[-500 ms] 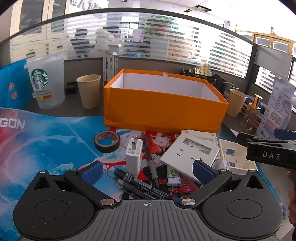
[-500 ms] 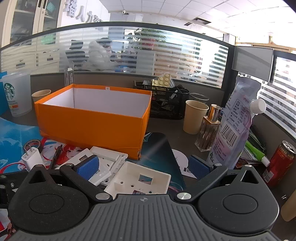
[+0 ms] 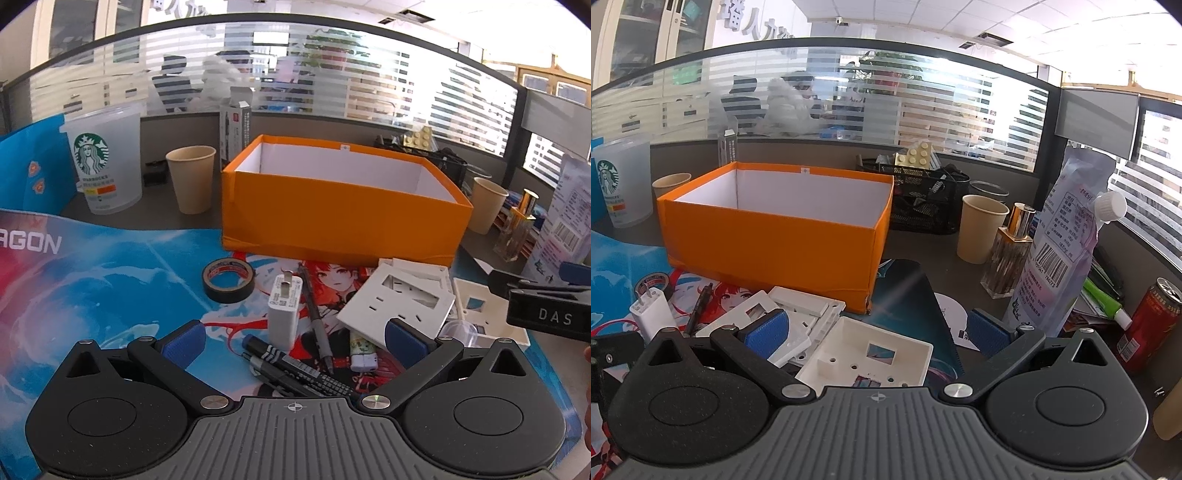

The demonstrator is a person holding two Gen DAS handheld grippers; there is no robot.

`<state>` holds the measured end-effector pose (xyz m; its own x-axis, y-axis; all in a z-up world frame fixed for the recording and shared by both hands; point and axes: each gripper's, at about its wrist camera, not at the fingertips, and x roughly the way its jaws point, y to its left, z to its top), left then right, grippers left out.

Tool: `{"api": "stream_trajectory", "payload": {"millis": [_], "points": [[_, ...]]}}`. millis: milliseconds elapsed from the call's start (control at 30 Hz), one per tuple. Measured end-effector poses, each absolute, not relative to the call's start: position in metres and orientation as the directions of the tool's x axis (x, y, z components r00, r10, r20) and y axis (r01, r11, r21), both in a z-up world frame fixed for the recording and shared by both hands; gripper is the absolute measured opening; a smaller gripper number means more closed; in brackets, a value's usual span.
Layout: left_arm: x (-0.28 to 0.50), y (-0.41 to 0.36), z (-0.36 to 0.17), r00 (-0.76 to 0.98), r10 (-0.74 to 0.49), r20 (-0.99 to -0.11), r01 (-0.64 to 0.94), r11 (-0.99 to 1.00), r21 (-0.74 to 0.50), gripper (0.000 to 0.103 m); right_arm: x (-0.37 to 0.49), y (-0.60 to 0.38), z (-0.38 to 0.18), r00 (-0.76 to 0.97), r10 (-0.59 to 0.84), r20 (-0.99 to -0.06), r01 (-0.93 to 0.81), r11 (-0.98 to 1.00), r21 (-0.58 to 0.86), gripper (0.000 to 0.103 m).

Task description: Organize rigid objects

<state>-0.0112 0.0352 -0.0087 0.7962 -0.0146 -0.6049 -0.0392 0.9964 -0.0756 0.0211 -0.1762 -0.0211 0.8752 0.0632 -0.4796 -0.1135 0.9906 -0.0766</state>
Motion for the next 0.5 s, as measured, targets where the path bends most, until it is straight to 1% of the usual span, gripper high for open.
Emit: {"api": "stream_trajectory", "payload": {"millis": [500], "points": [[-0.0097, 0.035, -0.0109, 0.789, -0.008, -0.614, -0.036, 0.998, -0.059, 0.103, 0.024, -0.1721, -0.0237, 0.873, 0.064, -0.483, -0.119, 0.989, -0.084, 0.103]]}}
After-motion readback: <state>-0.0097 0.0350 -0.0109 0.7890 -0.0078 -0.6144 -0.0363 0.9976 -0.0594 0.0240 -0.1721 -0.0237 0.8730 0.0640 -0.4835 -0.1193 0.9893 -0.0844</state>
